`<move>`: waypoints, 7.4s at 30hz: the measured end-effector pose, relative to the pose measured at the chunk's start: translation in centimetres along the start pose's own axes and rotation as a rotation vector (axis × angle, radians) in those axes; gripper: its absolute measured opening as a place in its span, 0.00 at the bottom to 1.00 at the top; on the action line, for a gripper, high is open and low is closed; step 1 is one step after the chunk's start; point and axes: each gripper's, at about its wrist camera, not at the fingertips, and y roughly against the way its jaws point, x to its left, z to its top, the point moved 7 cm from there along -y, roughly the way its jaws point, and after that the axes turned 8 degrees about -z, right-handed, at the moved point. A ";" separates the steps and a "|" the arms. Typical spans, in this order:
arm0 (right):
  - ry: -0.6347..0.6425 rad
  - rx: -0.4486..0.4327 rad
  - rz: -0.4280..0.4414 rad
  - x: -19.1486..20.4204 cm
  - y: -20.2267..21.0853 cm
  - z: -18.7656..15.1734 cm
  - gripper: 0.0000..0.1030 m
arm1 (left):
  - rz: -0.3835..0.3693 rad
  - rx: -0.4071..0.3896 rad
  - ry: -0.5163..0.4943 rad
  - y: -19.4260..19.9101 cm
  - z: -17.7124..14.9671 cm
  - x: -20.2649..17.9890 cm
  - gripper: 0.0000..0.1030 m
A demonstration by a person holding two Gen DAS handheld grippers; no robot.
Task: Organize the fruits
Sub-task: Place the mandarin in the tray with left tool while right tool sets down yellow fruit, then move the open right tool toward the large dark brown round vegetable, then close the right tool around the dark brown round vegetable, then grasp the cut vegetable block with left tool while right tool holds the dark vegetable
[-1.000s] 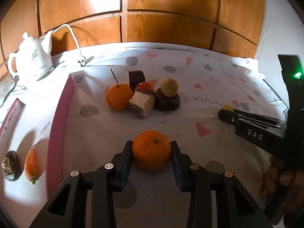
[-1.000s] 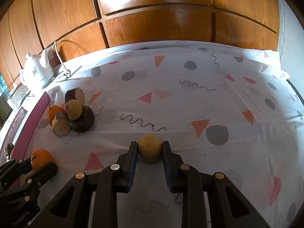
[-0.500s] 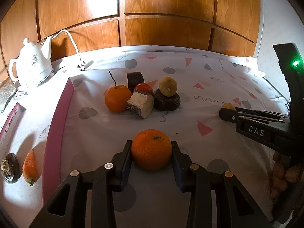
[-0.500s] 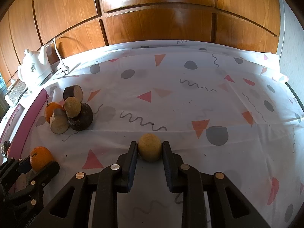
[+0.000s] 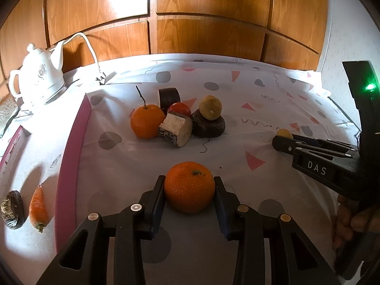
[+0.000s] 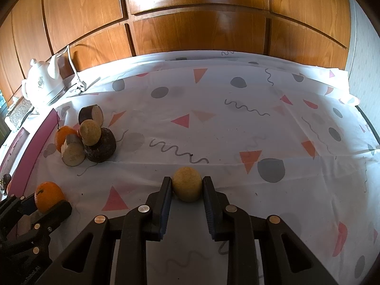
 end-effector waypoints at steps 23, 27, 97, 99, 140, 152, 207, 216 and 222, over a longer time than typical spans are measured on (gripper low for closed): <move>0.048 0.007 -0.049 0.5 0.1 0.1 0.25 | -0.010 -0.012 0.093 5.8 0.9 1.7 0.37; 0.075 0.012 -0.070 0.7 0.4 0.1 0.25 | 0.009 -0.023 0.125 7.1 1.2 3.6 0.37; -0.035 0.014 0.220 8.9 4.4 0.6 0.28 | 0.094 -0.052 0.236 9.5 0.9 9.7 0.54; -0.035 0.003 0.207 8.5 4.0 1.4 0.28 | 0.080 -0.043 0.219 9.2 0.8 8.9 0.54; -0.035 0.021 0.258 8.0 -0.2 3.1 0.34 | -0.028 0.039 0.192 3.9 2.0 4.4 0.56; 0.047 0.033 0.255 10.0 -1.5 3.5 0.41 | -0.034 0.053 0.212 2.9 2.1 4.4 0.56; -0.156 -0.003 0.184 1.6 -0.9 1.6 0.53 | 0.015 0.015 0.253 -2.4 4.1 3.7 0.29; -0.130 -0.001 0.159 1.9 -1.0 1.6 0.53 | 0.035 0.015 0.150 -1.9 2.3 2.7 0.27; -0.121 0.002 0.152 2.0 -1.0 1.6 0.54 | 0.026 0.007 0.147 -1.9 2.1 2.9 0.27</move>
